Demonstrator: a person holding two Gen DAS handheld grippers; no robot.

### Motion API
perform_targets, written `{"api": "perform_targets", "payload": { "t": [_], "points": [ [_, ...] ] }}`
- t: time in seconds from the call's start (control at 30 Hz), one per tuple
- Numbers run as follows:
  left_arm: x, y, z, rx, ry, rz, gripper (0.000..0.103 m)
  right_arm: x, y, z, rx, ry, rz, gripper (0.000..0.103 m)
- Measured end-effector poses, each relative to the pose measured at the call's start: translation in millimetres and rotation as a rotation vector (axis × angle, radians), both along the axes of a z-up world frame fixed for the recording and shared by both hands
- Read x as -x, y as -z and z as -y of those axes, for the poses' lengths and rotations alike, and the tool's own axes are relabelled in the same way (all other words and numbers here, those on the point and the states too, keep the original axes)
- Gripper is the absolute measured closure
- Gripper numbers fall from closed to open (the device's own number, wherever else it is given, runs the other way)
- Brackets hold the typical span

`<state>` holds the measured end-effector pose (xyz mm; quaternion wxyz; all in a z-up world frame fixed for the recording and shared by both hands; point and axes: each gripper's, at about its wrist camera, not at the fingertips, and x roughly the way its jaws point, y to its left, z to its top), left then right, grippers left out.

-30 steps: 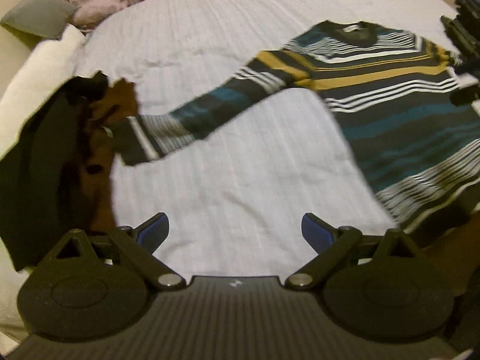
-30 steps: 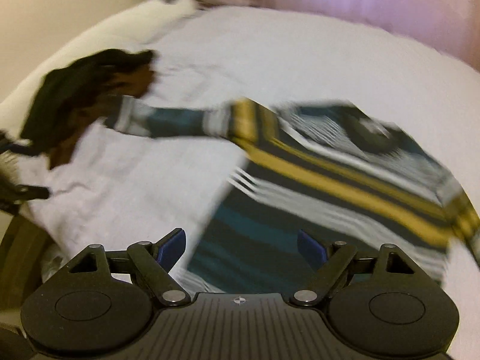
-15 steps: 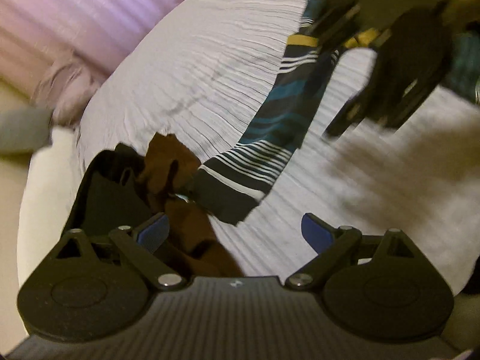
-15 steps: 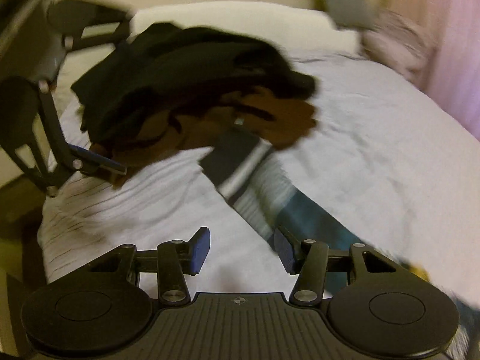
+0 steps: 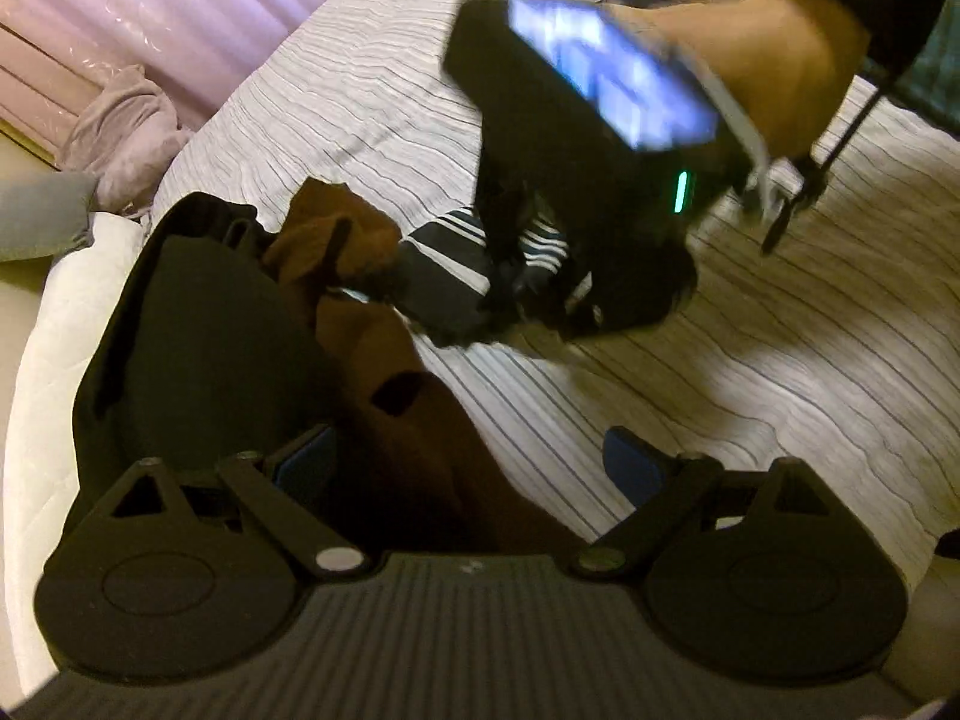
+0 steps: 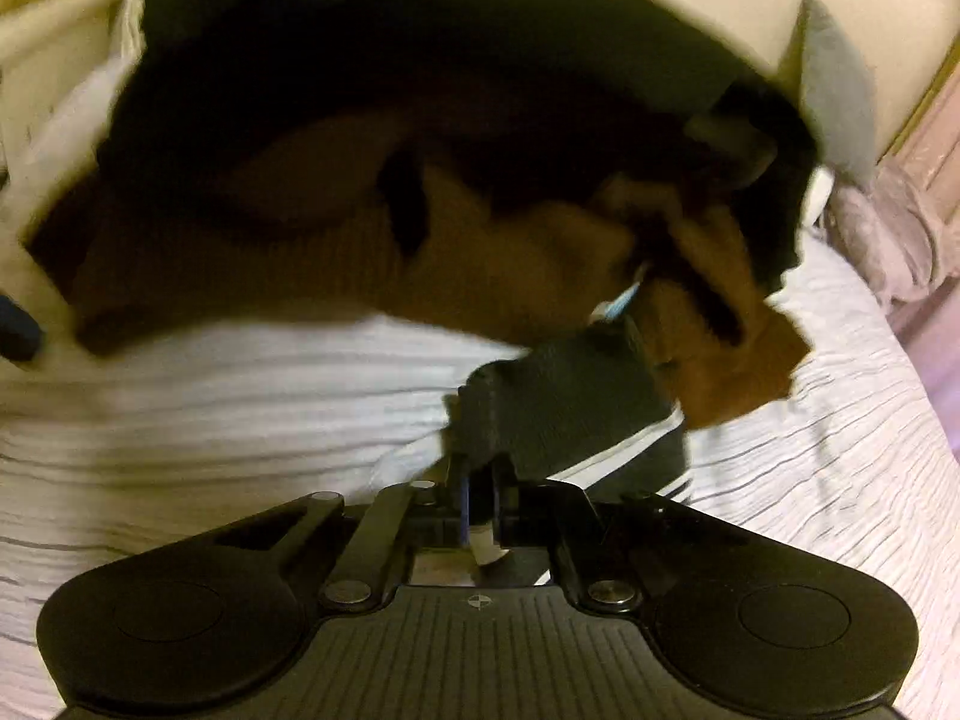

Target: Fold clothes

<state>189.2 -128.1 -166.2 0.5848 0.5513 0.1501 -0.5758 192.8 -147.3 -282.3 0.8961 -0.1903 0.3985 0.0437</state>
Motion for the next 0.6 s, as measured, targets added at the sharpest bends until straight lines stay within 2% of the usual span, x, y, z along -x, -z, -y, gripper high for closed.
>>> {"api": "perform_targets", "payload": {
  "t": [0.13, 0.2, 0.3, 0.43, 0.5, 0.53, 0.6],
  "points": [
    [8, -7, 4, 0.015, -0.017, -0.054, 0.010, 34, -55, 34, -0.178, 0.127, 0.085, 0.099],
    [16, -10, 13, 0.016, -0.014, -0.094, 0.010, 57, -90, 68, -0.309, 0.265, 0.160, 0.100],
    [38, -14, 37, 0.026, 0.037, -0.139, 0.010, 103, -142, 126, -0.444, 0.456, 0.293, 0.101],
    [83, -18, 80, 0.045, 0.157, -0.165, 0.010, 198, -210, 208, -0.476, 0.697, 0.523, 0.101],
    [111, -21, 101, 0.056, 0.218, -0.166, 0.010, 265, -236, 246, -0.425, 0.849, 0.637, 0.101],
    [126, -21, 111, 0.060, 0.245, -0.166, 0.010, 293, -241, 259, -0.398, 0.917, 0.672, 0.101],
    [156, -23, 131, 0.066, 0.296, -0.165, 0.010, 364, -223, 291, -0.373, 1.117, 0.713, 0.101]
  ]
}}
